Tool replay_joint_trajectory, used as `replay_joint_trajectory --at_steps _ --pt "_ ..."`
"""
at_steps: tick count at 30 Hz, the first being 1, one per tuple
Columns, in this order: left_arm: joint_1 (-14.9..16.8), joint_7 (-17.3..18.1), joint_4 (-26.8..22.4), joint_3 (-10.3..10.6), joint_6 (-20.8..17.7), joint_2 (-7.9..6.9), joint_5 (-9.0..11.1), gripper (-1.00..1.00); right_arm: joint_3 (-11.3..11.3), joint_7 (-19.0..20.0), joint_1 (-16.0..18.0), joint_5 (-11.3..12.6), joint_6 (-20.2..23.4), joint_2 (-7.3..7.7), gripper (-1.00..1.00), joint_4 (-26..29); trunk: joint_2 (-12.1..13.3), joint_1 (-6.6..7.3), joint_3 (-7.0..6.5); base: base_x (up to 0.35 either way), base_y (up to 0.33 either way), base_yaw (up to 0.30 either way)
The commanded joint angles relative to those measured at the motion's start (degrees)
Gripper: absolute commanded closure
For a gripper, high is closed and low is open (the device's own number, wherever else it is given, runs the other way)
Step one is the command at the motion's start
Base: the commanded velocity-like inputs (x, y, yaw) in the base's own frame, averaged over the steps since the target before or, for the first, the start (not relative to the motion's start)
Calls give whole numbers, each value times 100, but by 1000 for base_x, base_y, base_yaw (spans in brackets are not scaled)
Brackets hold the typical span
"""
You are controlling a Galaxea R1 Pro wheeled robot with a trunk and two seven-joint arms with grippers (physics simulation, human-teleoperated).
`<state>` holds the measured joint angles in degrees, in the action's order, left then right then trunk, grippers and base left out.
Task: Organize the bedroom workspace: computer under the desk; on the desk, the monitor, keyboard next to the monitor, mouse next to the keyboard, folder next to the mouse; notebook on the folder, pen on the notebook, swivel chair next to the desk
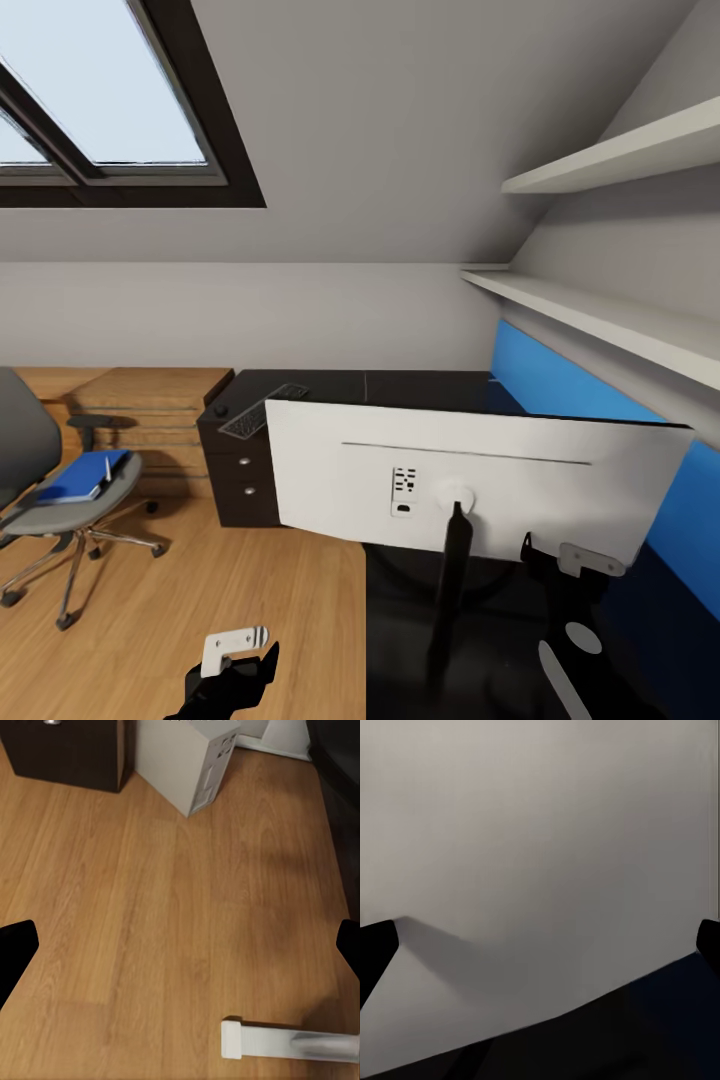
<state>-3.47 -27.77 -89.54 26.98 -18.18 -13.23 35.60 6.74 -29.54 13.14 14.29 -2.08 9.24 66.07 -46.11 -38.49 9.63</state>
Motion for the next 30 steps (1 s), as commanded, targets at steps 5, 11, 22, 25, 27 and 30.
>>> replay_joint_trajectory --at_steps 5,11,22,25,27,30 --pt "4 -46 -4 12 -11 -4 46 -100 29 -35 5 56 -20 8 -100 3 -6 -2 7 101 0 0" --pt "4 -51 -2 6 -10 -9 54 -100 29 -32 5 56 -20 8 -100 -2 -6 -2 7 21 0 0" --pt "4 -38 6 -2 -10 -21 71 -100 28 -21 4 48 -15 8 -100 -23 -6 -2 7 60 0 0" --pt "4 -32 30 -17 -10 -27 76 -100 23 -9 4 53 -13 8 -100 -23 -6 -2 7 -275 0 0" --pt "4 -28 137 -48 -10 -30 78 -100 29 3 5 51 2 8 -100 -17 -6 -2 7 -329 0 0" --pt "4 -23 216 -107 -10 -30 78 -100 30 -9 5 53 -7 8 -100 -6 -6 -2 7 -333 0 0"
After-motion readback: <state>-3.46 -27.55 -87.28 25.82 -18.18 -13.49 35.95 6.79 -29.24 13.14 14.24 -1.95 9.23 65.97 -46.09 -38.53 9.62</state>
